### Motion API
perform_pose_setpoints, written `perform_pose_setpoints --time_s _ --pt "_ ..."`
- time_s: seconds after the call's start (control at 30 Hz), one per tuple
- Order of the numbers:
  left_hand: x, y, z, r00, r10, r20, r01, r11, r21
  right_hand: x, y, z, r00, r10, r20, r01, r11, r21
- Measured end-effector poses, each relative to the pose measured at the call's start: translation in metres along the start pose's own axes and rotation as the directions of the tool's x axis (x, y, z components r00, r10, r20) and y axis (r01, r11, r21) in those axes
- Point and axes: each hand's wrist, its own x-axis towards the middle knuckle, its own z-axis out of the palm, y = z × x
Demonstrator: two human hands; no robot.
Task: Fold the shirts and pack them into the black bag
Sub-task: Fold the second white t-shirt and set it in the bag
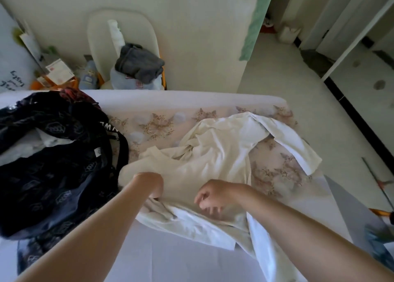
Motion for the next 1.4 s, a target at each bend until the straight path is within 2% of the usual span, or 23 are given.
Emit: perform_pose_setpoints --time_s 0.03,0.07,0.13,0.17,0.23,0.3,0.4,0.47,0.57,0.63,0.7,0.8,0.93,1.0,1.07,1.23,1.33,1.4 --pt "0.002 -0.003 0.000 0.999 -0.007 -0.044 0.005 0.999 -0.054 0.009 -0.005 -0.008 0.996 0.000 -0.085 0.003 0.999 0.033" --pt "0.004 -0.004 -0.001 0.990 -0.021 -0.142 0.001 0.991 -0.135 0.019 -0.007 -0.018 0.972 -0.010 -0.236 0.013 1.000 0.012" --pt "0.008 -0.005 -0.005 0.915 -0.083 -0.395 -0.060 0.940 -0.335 0.035 -0.009 -0.038 0.856 -0.061 -0.513 0.002 0.993 -0.114" --pt "0.011 -0.005 -0.007 0.862 -0.124 -0.491 -0.117 0.895 -0.430 0.043 -0.010 -0.047 0.810 -0.101 -0.577 0.002 0.985 -0.170" --pt "0.017 -0.008 -0.010 0.779 -0.184 -0.600 -0.202 0.831 -0.518 0.058 -0.012 -0.063 0.778 -0.182 -0.601 0.018 0.963 -0.269" --pt "0.024 -0.013 -0.012 0.773 -0.219 -0.596 -0.186 0.819 -0.543 0.076 -0.018 -0.074 0.775 -0.255 -0.578 0.051 0.937 -0.344" --pt "0.033 -0.025 -0.013 0.855 -0.262 -0.448 -0.065 0.802 -0.593 0.108 -0.023 -0.082 0.769 -0.350 -0.535 0.061 0.873 -0.484" --pt "0.040 -0.034 -0.015 0.875 -0.321 -0.362 0.011 0.761 -0.649 0.126 -0.022 -0.085 0.780 -0.347 -0.522 -0.023 0.816 -0.577" --pt "0.056 -0.042 -0.018 0.847 -0.417 -0.329 0.048 0.677 -0.734 0.138 -0.018 -0.092 0.776 -0.281 -0.564 -0.215 0.723 -0.656" --pt "0.061 -0.045 -0.022 0.843 -0.447 -0.298 0.082 0.655 -0.751 0.139 -0.014 -0.099 0.751 -0.229 -0.620 -0.264 0.755 -0.600" --pt "0.060 -0.049 -0.027 0.870 -0.407 -0.279 0.094 0.692 -0.715 0.134 -0.015 -0.108 0.701 -0.209 -0.682 -0.241 0.830 -0.503" --pt "0.049 -0.053 -0.042 0.865 -0.342 -0.367 -0.041 0.682 -0.730 0.116 -0.025 -0.127 0.611 -0.180 -0.771 -0.141 0.934 -0.329" --pt "0.007 -0.052 -0.078 0.758 -0.314 -0.572 -0.326 0.577 -0.749 0.078 -0.050 -0.166 0.504 -0.108 -0.857 -0.004 0.992 -0.127" --pt "-0.019 -0.053 -0.101 0.656 -0.324 -0.682 -0.450 0.558 -0.698 0.051 -0.066 -0.185 0.428 -0.130 -0.895 0.035 0.991 -0.127" --pt "-0.043 -0.057 -0.126 0.552 -0.319 -0.771 -0.518 0.593 -0.616 0.018 -0.081 -0.202 0.357 -0.151 -0.922 0.062 0.989 -0.138" --pt "-0.107 -0.069 -0.192 0.374 -0.259 -0.890 -0.514 0.741 -0.432 -0.077 -0.108 -0.233 0.230 -0.192 -0.954 0.102 0.980 -0.172" --pt "-0.149 -0.075 -0.220 0.253 -0.185 -0.950 -0.475 0.831 -0.289 -0.136 -0.123 -0.233 0.116 -0.122 -0.986 0.231 0.969 -0.093" --pt "-0.183 -0.075 -0.233 0.185 -0.169 -0.968 -0.451 0.861 -0.236 -0.172 -0.135 -0.224 0.067 -0.060 -0.996 0.339 0.940 -0.034"
